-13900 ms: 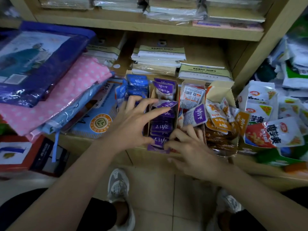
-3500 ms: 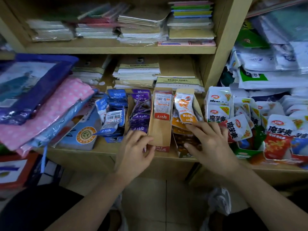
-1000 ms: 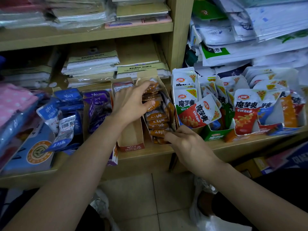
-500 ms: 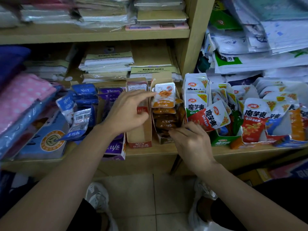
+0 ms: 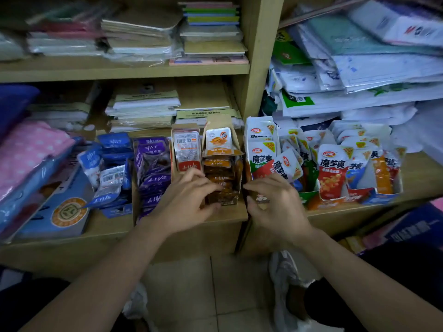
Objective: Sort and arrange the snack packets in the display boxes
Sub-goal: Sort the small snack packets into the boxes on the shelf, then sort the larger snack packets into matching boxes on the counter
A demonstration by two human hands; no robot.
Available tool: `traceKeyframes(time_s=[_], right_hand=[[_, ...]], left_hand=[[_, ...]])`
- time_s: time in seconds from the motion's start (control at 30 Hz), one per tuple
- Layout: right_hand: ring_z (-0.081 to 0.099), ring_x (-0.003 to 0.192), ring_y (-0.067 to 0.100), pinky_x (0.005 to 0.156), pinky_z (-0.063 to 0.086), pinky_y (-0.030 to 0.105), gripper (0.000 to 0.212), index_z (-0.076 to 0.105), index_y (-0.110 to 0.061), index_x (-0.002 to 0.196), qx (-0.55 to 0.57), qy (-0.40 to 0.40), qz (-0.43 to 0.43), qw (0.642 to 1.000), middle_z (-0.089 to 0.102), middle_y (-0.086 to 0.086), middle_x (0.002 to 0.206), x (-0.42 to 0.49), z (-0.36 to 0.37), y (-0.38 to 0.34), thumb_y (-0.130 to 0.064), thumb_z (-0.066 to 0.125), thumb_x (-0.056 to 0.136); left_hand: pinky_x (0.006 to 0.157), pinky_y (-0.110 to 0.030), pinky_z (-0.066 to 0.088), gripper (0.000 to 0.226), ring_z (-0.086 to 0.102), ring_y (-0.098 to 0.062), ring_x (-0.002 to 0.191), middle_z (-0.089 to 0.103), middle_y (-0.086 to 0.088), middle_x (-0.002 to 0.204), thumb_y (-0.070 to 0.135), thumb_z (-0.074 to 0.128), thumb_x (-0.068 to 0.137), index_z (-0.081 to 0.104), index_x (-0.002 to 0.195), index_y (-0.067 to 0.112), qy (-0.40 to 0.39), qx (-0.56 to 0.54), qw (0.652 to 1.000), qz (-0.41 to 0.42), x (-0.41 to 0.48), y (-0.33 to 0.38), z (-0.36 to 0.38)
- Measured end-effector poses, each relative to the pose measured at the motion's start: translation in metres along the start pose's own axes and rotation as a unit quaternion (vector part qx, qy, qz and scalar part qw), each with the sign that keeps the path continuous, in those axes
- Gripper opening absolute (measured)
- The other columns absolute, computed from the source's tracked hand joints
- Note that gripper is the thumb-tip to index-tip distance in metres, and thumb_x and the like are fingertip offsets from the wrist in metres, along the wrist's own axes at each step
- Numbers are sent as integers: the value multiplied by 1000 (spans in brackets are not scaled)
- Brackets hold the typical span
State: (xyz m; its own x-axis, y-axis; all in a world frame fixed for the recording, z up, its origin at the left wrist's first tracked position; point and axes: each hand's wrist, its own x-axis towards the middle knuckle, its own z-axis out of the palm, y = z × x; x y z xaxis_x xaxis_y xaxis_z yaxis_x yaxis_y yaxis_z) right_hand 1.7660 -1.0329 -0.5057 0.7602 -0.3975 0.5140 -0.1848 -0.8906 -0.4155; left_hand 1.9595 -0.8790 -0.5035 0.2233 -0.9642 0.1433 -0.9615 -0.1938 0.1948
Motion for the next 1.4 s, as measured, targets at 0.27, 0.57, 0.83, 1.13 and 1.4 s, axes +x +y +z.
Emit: traceKeyframes(time_s=[0.27,0.57,0.83,1.13,1.4], right_hand=[[60,86,10,71,54,22,38,62,-16,113,62,128,288,947,63,-2,99,0,-54,41,-30,80,84],[64,70,11,66,57,33,9,75,-18,90,123,64,307,942,71,-7,77,10,-33,56,-27,77,88],[68,64,17,61,57,29,28,72,-19,121,140,95,268,948,77,-5,88,-7,-51,60,-26,71,94],[70,92,29,82,58,54,31,68,-21,110,261,319,352,840,74,4,99,-20,-143,85,-46,64,91],[71,72,15,71,61,50,10,70,-24,94,244,428,366,790,74,2,85,-34,-211,96,-16,65,96]], left_hand=[[96,-37,34,33,49,-11,109,69,16,100,59,69,81,76,107,40,33,70,996,-49,11,9,-3],[93,-36,44,59,54,-10,95,68,15,93,80,44,78,76,102,38,-54,136,986,-75,35,42,-29],[95,-31,49,42,59,2,105,67,22,108,30,69,93,62,134,35,71,-176,980,-68,89,91,-29],[118,-49,31,60,35,-19,143,43,6,154,18,65,98,42,151,33,-6,-175,985,-5,152,114,-19],[96,-40,41,46,44,-21,120,57,5,126,37,67,83,62,127,26,88,-116,989,-18,154,151,-3]])
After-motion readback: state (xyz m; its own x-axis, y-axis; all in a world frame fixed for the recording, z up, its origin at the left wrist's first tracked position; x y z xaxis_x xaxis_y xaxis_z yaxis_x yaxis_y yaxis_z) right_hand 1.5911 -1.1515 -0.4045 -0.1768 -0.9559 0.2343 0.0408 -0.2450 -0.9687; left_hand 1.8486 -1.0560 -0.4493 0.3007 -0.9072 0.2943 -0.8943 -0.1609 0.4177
